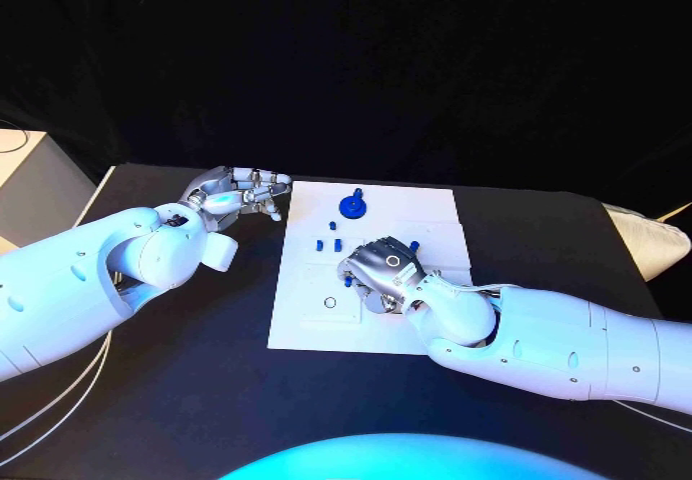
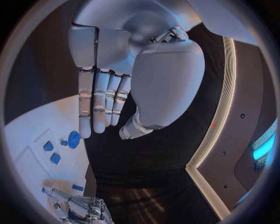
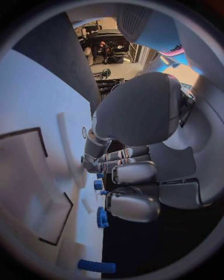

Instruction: Assemble the parts on the task board

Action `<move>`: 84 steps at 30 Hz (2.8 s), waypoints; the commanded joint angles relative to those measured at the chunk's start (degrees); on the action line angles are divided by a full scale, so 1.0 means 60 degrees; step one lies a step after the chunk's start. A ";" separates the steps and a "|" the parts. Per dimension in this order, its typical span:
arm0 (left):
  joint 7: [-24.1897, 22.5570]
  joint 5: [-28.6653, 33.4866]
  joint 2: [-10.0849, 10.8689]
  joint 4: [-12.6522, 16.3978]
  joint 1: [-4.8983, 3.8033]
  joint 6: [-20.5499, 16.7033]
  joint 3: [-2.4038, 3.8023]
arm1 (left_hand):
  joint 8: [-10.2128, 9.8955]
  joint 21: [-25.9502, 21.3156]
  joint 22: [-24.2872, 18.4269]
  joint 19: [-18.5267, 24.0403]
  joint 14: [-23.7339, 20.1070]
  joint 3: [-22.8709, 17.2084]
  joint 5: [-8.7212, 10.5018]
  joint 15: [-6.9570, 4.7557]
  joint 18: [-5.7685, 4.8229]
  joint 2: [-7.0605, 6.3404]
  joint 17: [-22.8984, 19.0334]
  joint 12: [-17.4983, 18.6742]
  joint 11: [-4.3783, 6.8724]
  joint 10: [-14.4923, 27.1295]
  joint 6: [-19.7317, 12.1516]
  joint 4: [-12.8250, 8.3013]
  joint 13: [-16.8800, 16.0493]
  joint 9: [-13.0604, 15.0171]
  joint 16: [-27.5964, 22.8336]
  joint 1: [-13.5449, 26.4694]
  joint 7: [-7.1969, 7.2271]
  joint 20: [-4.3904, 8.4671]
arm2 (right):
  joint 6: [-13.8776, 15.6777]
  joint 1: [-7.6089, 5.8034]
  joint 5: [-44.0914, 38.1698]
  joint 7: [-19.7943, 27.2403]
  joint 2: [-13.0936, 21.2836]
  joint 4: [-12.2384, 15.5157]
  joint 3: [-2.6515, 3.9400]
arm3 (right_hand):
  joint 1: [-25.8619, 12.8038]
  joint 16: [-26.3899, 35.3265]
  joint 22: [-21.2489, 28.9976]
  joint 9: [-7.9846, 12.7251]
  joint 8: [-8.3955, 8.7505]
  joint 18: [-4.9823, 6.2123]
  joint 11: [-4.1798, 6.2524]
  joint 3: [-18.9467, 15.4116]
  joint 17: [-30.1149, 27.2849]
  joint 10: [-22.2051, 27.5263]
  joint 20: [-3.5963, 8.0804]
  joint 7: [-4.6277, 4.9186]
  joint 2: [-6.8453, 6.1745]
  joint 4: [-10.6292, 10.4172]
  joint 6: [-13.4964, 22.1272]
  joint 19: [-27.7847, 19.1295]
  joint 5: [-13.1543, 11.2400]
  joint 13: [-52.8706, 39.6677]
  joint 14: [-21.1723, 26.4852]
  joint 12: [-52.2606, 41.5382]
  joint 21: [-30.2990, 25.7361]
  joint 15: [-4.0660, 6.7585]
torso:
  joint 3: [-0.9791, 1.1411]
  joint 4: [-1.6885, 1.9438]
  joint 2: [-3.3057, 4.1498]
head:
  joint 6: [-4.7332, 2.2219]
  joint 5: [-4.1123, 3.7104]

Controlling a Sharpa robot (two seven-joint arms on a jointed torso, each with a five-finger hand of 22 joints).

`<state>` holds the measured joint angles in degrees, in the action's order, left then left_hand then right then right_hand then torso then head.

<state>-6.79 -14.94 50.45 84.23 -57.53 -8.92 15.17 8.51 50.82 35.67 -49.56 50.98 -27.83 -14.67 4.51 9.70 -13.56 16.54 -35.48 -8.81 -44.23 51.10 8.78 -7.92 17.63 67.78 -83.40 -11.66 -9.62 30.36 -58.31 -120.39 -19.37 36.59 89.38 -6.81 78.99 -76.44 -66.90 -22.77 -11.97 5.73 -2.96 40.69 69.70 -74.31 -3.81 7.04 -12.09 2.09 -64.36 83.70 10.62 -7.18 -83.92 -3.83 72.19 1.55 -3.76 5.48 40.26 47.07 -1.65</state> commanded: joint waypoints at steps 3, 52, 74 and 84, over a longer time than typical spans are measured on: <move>-0.0021 0.0051 -0.0007 0.0034 -0.0004 0.0122 0.0009 | 0.0056 -0.0042 -0.0009 -0.0065 0.0065 0.0006 -0.0022 0.0011 0.0142 0.0000 -0.0009 0.0045 0.0009 0.0060 -0.0004 0.0011 0.0008 -0.0008 -0.0065 -0.0066 -0.0057 -0.0033 | -0.0124 0.0024 -0.0143 0.0058 0.0009 0.0026 -0.0012 | -0.0036 -0.0040 -0.0004 -0.0013 -0.0034 -0.0177 -0.0003 0.0039 0.0001 -0.0026 0.0020 -0.0019 0.0041 0.0001 -0.0048 -0.0008 -0.0020 -0.0011 -0.0449 -0.0024 0.0040 0.0049 | -0.0008 -0.0006 0.0000 | 0.0010 0.0007; 0.0056 0.0052 -0.0026 -0.0075 0.0005 0.0086 0.0008 | 0.0069 -0.0058 -0.0023 -0.0087 0.0079 0.0005 -0.0023 0.0017 0.0143 0.0041 -0.0023 0.0042 -0.0002 0.0110 -0.0005 0.0001 0.0029 -0.0010 -0.0092 -0.0113 -0.0065 -0.0036 | 0.0763 -0.0067 0.1127 -0.0267 0.0839 0.0697 0.0072 | -0.0461 0.0461 0.1457 0.0391 0.1116 0.0138 -0.0458 -0.0085 -0.1276 0.2135 -0.0321 0.0095 -0.0595 0.0265 0.1829 -0.0596 0.0105 0.0502 -0.0110 -0.0080 -0.1376 -0.0312 | -0.0005 -0.0023 -0.0024 | -0.0230 -0.0160; -0.0074 0.0097 0.0090 0.0077 0.0187 0.0049 0.0008 | 0.0074 -0.0062 -0.0026 -0.0092 0.0082 0.0013 -0.0022 0.0018 0.0143 0.0042 -0.0027 0.0032 -0.0002 0.0110 -0.0004 -0.0001 0.0032 -0.0010 -0.0099 -0.0118 -0.0063 -0.0037 | -0.1729 -0.1465 0.3894 0.1196 0.2433 0.0378 0.0292 | 0.0461 -0.0144 0.0961 0.0919 0.1197 0.0031 -0.0365 -0.4873 -0.0910 0.2137 -0.0283 -0.0133 -0.0132 -0.1767 0.1612 -0.0248 -0.0453 0.0342 -0.0213 -0.0003 -0.1224 -0.0267 | -0.0026 -0.0131 -0.0056 | -0.0365 -0.0219; -0.0074 0.0100 0.0113 0.0092 0.0220 0.0038 0.0008 | 0.0074 -0.0062 -0.0026 -0.0092 0.0082 0.0013 -0.0022 0.0018 0.0143 0.0042 -0.0027 0.0032 -0.0002 0.0110 -0.0004 -0.0001 0.0032 -0.0010 -0.0099 -0.0118 -0.0063 -0.0037 | -0.2251 -0.1492 0.3685 0.1126 0.2208 -0.0081 0.0288 | 0.1070 -0.0180 0.0936 0.1025 0.1187 0.0033 -0.0362 -0.5326 -0.0943 0.2129 -0.0291 -0.0119 0.0013 -0.2396 0.1523 -0.0230 -0.0446 0.0275 -0.0201 -0.0057 -0.1254 -0.0271 | -0.0020 -0.0141 -0.0042 | -0.0342 -0.0193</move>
<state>-6.39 -14.78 51.16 84.57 -56.23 -8.97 15.17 8.79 50.82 35.58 -49.76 51.19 -27.83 -14.67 4.72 9.70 -13.35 16.44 -35.48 -8.81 -43.82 51.10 8.78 -7.80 17.65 67.54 -83.62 -11.66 -9.83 19.78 -67.24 -98.01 -13.58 49.96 89.02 -5.10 84.97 -77.33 -61.20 -16.69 -5.06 5.74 -5.23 8.86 64.05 -61.40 -5.55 6.42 -11.87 -11.99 -54.78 81.98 7.66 -5.49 -83.92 -4.07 64.86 -0.09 -3.89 4.64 40.00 44.95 -2.80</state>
